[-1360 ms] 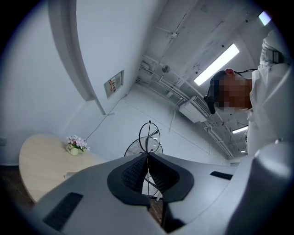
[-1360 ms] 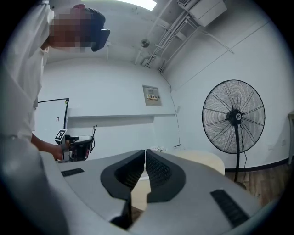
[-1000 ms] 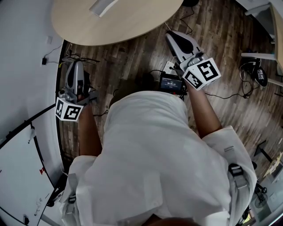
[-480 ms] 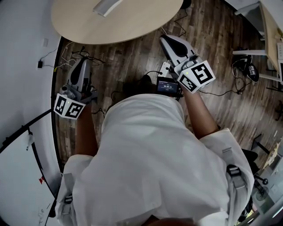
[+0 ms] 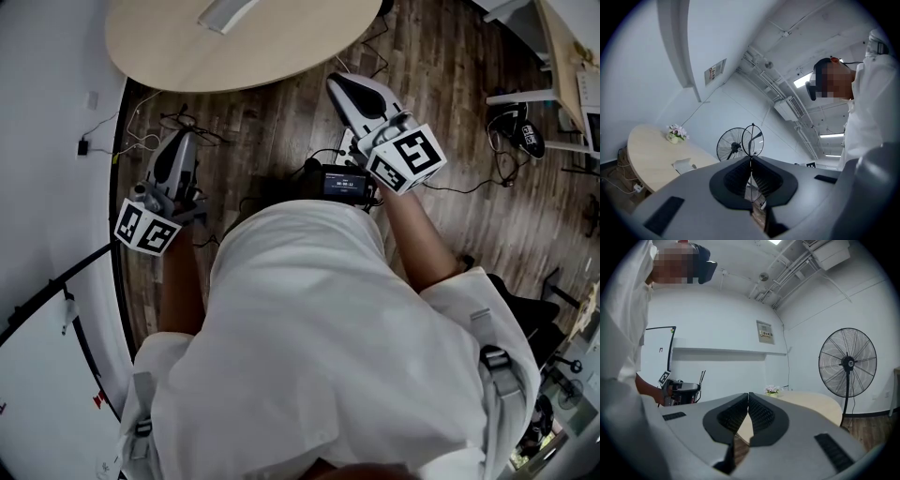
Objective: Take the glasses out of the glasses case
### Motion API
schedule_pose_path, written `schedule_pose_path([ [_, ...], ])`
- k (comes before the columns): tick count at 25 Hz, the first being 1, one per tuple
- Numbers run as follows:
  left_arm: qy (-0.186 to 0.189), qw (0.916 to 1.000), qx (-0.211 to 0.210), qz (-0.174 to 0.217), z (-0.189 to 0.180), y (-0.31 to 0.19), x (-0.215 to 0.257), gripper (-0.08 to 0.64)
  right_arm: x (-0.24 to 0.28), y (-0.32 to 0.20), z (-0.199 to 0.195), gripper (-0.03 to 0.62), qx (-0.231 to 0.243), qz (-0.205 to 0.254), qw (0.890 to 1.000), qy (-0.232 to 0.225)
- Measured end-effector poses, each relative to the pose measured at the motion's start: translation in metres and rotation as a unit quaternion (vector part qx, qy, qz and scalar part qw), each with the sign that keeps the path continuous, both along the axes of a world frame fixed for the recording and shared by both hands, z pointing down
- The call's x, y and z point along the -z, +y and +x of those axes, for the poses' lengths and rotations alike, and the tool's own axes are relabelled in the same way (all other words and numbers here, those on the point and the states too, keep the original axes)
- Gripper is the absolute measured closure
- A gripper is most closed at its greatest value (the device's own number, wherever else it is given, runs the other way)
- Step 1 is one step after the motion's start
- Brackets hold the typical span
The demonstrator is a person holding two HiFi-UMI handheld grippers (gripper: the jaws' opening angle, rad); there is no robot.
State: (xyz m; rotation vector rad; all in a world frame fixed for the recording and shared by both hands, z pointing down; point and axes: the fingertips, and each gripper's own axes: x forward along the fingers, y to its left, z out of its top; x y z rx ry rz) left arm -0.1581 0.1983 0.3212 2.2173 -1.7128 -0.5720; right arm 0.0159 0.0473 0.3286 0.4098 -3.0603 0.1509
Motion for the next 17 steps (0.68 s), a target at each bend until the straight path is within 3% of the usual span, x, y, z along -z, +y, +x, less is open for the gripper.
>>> schedule_pose_path([
  [17,0.040,0.9966,-0.071,0.015,0.010,-0.027,-0.010,0.535,0.003,0.002,0.014,0.568,-0.034,0.013,0.999,0.012],
])
